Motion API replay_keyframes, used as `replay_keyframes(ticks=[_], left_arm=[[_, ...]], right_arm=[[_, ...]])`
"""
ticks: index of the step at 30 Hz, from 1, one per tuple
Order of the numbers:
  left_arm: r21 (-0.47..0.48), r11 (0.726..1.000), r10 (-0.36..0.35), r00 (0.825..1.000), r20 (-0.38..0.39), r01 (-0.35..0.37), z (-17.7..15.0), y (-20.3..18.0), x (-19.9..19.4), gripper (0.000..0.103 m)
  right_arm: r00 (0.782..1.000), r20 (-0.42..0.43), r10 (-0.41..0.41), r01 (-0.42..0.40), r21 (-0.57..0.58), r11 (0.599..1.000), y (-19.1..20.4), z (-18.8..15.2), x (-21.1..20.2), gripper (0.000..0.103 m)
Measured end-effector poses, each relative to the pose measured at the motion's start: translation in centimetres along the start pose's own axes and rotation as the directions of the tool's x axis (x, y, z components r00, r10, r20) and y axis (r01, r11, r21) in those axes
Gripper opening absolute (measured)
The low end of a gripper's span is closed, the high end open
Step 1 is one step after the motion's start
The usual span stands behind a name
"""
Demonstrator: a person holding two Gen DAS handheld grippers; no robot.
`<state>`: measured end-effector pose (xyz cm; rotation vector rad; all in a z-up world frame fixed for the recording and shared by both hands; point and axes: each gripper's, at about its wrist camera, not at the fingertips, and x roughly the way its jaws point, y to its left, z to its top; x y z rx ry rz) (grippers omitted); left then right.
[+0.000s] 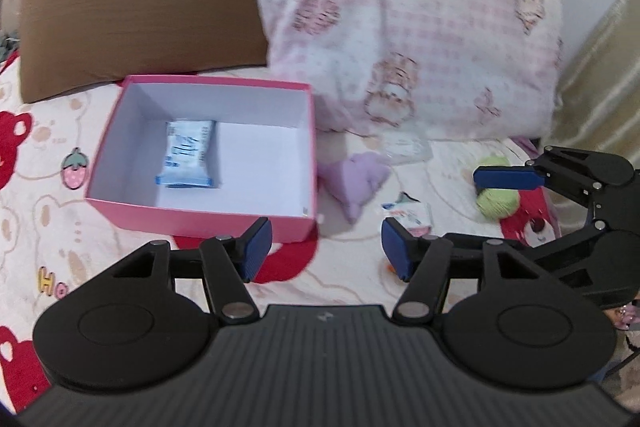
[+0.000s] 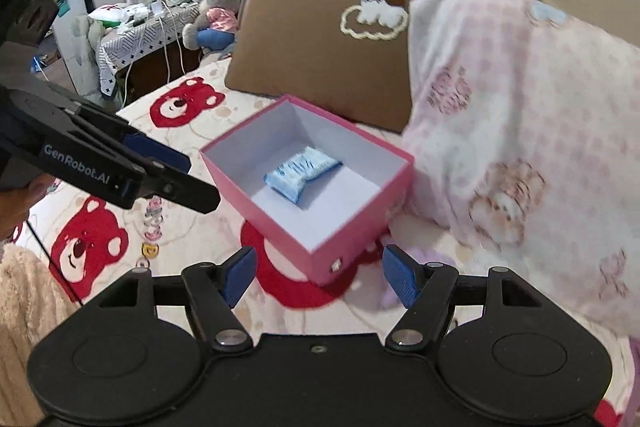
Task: Organize objects
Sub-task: 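Move the right gripper back toward the orange makeup sponge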
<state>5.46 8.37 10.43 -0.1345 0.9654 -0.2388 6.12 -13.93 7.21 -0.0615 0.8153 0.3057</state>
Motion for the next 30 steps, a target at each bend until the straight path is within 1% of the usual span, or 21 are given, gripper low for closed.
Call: replay_keyframes(ticks=[7,11,14,16,19,21,23,25,30], left_arm=[[0.053,0.996,-0.074,0.995,-0.066,0.078,-1.5,-2.6,2.2,0.060],[0.087,0.989,-0.113,0.989,-0.091,0.121,-2.6,-3.8,3.6,0.060],[0.048,0.982,-0.174,0.978,-0.111,0.180,-3.5,-4.2,5.1,0.060],[0.042,0.978,-0.195,0.972,-0.131,0.202,-4.2,-4.6,6.2,0.060],[0.031,0.972,-0.225,0.961,-0.161,0.233,-5.4,-5.0,7.9,0.060],[0.029,0.969,-0.237,0.957,-0.167,0.245,-6.0,-4.9,8.8,0.060],[0.037,0.971,-0.226,0.960,-0.163,0.235,-6.7,-4.9,9.6,0.060],[0.051,0.969,-0.230,0.961,-0.153,0.240,-7.3,-4.8,10.4,0.060],[0.078,0.966,-0.240,0.966,-0.095,0.248,-8.5,-4.5,12.0,0.060]], right_arm=[[0.997,-0.064,-0.045,0.047,0.019,0.999,-0.8,-3.8,-1.1,0.074],[0.994,-0.099,-0.045,0.048,0.030,0.998,-0.8,-5.8,-0.8,0.074],[0.994,-0.107,-0.029,0.034,0.046,0.998,-0.7,-7.1,-0.1,0.074],[0.994,-0.110,-0.017,0.025,0.066,0.998,-0.8,-7.8,0.5,0.074],[0.995,-0.098,-0.012,0.023,0.111,0.994,-1.2,-9.1,1.4,0.074],[0.996,-0.085,-0.016,0.027,0.135,0.991,-1.4,-9.9,2.0,0.074],[0.998,-0.064,-0.022,0.032,0.158,0.987,-1.7,-10.7,2.7,0.074],[0.998,-0.046,-0.031,0.039,0.174,0.984,-1.8,-11.6,3.5,0.074],[0.998,0.008,-0.070,0.067,0.180,0.981,-1.5,-13.7,5.7,0.074]])
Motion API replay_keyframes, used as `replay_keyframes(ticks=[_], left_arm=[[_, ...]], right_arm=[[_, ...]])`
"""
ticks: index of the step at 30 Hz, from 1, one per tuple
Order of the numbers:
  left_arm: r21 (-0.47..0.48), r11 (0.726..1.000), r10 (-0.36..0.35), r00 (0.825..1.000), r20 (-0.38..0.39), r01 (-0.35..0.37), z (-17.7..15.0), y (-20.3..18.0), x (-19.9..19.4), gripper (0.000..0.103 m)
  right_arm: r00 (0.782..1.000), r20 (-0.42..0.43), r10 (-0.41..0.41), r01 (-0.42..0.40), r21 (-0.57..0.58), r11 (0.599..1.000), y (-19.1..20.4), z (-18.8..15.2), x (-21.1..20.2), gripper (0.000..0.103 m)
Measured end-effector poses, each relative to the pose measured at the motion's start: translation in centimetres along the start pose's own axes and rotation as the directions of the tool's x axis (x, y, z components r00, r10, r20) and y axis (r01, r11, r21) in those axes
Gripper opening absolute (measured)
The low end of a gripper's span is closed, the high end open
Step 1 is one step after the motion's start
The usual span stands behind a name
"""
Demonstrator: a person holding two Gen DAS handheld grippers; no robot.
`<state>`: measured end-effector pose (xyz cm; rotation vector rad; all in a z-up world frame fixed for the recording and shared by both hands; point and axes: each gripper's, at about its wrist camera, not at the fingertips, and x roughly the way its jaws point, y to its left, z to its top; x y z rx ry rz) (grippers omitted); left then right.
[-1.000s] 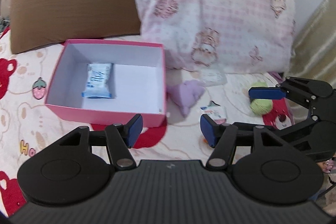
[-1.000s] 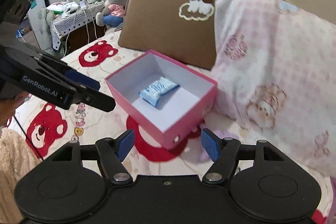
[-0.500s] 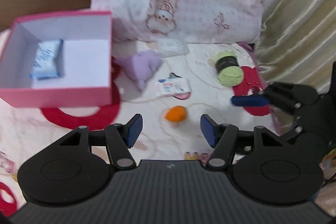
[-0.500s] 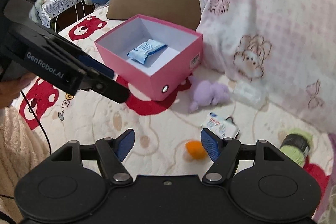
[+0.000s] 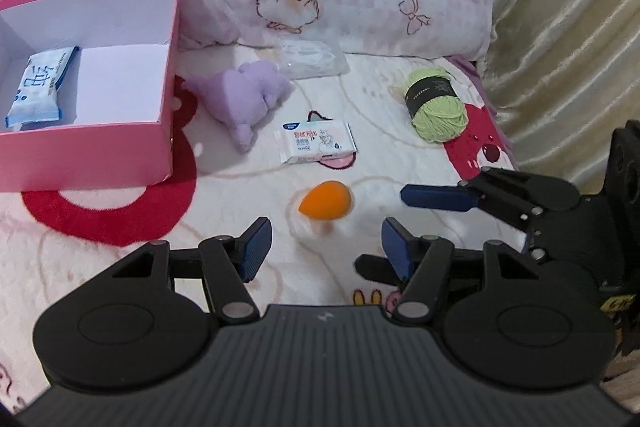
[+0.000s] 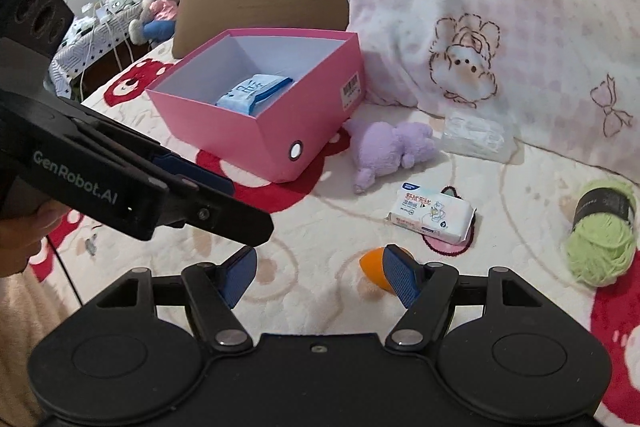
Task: Organize objects
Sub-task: 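Move the right gripper back toward the orange makeup sponge, then close the right gripper on the orange sponge and lift it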
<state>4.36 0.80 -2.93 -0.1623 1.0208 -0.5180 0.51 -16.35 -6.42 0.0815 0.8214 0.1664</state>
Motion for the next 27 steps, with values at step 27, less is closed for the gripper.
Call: replay_keyframes(ticks=[27], left_arm=[[-0.032,0.999,-0.006,0.992,0.130,0.010,-1.7,1.4,10.3,0.056]], right_arm=[[0.970,-0.035,-0.241,0.235,-0.129,0.963,-2.3,-3.6,8.6,0.074]])
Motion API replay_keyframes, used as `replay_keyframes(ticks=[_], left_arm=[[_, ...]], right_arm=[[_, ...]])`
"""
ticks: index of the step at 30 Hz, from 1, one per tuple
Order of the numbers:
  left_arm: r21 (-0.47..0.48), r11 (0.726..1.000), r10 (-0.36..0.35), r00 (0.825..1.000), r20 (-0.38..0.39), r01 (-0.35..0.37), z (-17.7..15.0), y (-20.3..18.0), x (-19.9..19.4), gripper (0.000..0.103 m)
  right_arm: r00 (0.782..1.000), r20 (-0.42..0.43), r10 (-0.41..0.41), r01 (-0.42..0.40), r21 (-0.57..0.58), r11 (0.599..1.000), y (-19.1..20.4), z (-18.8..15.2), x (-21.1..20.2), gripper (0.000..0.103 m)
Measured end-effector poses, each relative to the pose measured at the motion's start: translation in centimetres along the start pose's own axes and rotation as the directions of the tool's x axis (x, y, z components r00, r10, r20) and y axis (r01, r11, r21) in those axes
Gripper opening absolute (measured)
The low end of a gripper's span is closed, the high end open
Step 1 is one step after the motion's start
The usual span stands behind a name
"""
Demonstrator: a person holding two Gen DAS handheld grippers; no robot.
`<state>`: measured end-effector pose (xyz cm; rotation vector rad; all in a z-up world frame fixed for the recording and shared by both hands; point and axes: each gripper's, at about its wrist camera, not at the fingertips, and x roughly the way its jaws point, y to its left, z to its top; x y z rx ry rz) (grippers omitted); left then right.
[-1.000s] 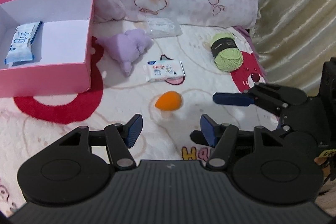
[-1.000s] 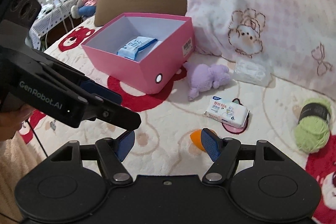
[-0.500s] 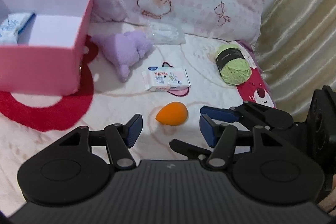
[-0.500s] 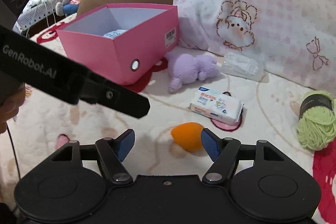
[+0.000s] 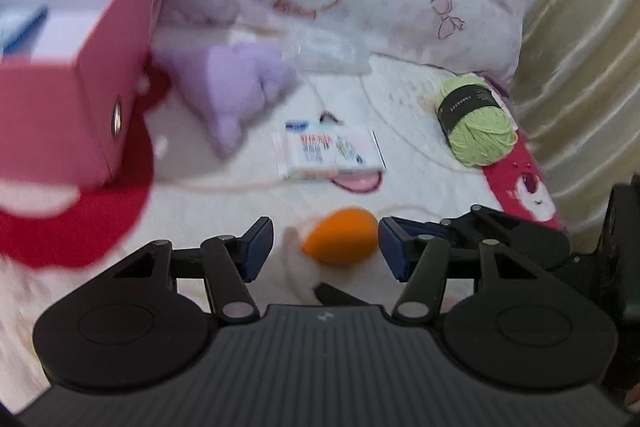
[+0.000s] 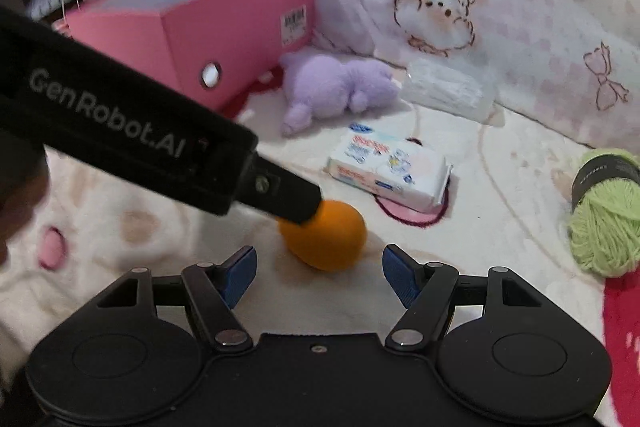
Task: Organize objects
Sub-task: 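Close the right gripper on the orange sponge and lift it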
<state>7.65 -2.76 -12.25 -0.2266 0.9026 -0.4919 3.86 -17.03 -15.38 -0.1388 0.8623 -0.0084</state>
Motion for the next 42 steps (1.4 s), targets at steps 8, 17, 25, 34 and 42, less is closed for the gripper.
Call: replay_keyframes(ticks=[8,17,25,34,42], left_arm=[[-0.054,0.998,-0.021,0.999,-0.029,0.019,-0.8,-0.1,1.9,0.054],[-0.127,0.989,-0.077,0.997,-0.001,0.076,-1.7,1.3,2.4,0.039],[-0.127,0.989,-0.078,0.997,-0.020,0.075,-1.7,1.4,2.7,0.041],[-0.128,0.988,-0.087,0.996,-0.038,0.081,-1.8,1.2,2.6,0.040],[-0.135,0.986,-0.102,0.993,-0.051,0.094,-1.3,1.3,1.8,0.039]], right_arm=[[1.000,-0.002,0.000,0.000,0.015,1.000,-0.2,0.2,0.6,0.073],[0.999,0.026,-0.028,0.028,-0.006,1.000,0.8,0.0,0.6,0.051],[0.999,0.028,-0.026,0.025,0.035,0.999,0.7,-0.3,1.0,0.050],[0.999,0.035,-0.022,0.020,0.065,0.998,0.7,-0.3,1.0,0.049],[0.998,0.049,-0.030,0.027,0.058,0.998,1.2,-0.1,0.5,0.049]])
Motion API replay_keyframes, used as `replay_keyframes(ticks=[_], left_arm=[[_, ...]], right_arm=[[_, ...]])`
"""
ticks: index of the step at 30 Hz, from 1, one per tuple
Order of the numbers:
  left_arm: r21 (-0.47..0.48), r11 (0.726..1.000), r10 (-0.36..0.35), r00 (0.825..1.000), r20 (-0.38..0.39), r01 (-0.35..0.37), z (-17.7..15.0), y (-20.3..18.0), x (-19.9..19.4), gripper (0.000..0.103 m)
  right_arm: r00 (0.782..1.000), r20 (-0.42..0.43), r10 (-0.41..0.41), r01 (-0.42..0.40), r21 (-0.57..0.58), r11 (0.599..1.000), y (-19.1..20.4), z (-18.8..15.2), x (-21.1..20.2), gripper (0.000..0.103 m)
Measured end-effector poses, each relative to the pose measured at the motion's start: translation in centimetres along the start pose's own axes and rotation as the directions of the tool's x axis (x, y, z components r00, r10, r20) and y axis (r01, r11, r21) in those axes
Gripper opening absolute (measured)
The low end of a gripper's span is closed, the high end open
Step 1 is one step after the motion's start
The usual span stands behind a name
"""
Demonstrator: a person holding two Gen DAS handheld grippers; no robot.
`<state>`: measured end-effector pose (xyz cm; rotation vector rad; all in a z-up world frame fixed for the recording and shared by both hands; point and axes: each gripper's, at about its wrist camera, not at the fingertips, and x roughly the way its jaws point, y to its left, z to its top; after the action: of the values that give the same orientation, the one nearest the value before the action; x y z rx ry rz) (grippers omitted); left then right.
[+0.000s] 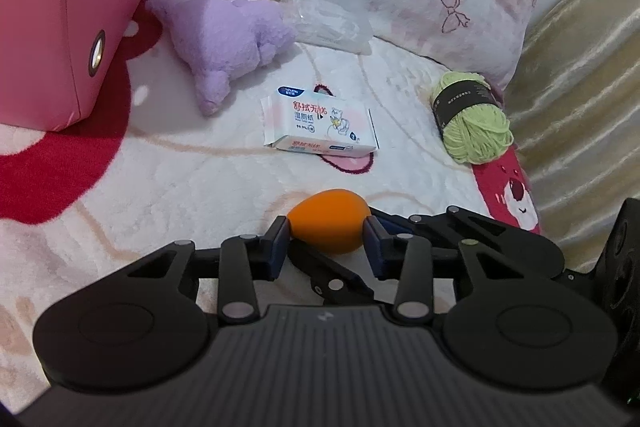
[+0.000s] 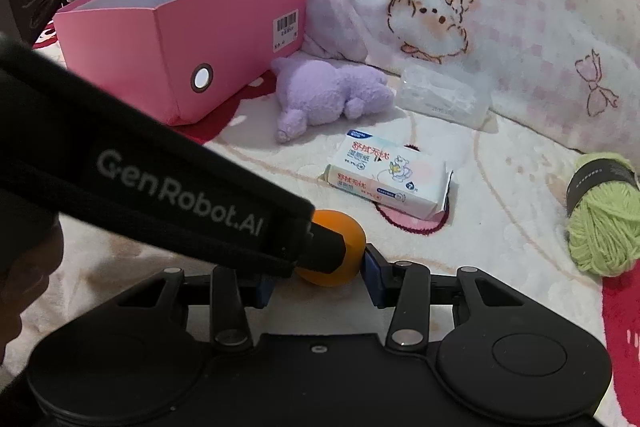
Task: Organize objects
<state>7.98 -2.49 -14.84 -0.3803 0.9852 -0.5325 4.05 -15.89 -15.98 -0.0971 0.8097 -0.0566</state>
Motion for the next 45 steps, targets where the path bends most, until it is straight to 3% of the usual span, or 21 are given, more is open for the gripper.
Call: replay_keyframes(ticks=[17,28,45], left_arm=[[-0.001,1.000,0.028,0.997,-0.071,-0.028,1.2,-0.5,-2.7,0.039],[0.010,0.998,0.056,0.993,-0.099,-0.056,1.8,-1.7,-6.2,0.039],[0.038,0.997,0.064,0.996,-0.070,-0.062,3.4,-2.8,-12.3,0.039]], right_arm=[[0.999,-0.031,0.033,-0.032,0.018,0.999,1.2,1.5,-1.5,0.051],[0.999,-0.037,0.030,-0.032,-0.042,0.999,3.1,3.2,-4.0,0.051],[0.997,-0.007,0.075,-0.075,-0.076,0.994,5.0,6.1,-8.3,0.054]])
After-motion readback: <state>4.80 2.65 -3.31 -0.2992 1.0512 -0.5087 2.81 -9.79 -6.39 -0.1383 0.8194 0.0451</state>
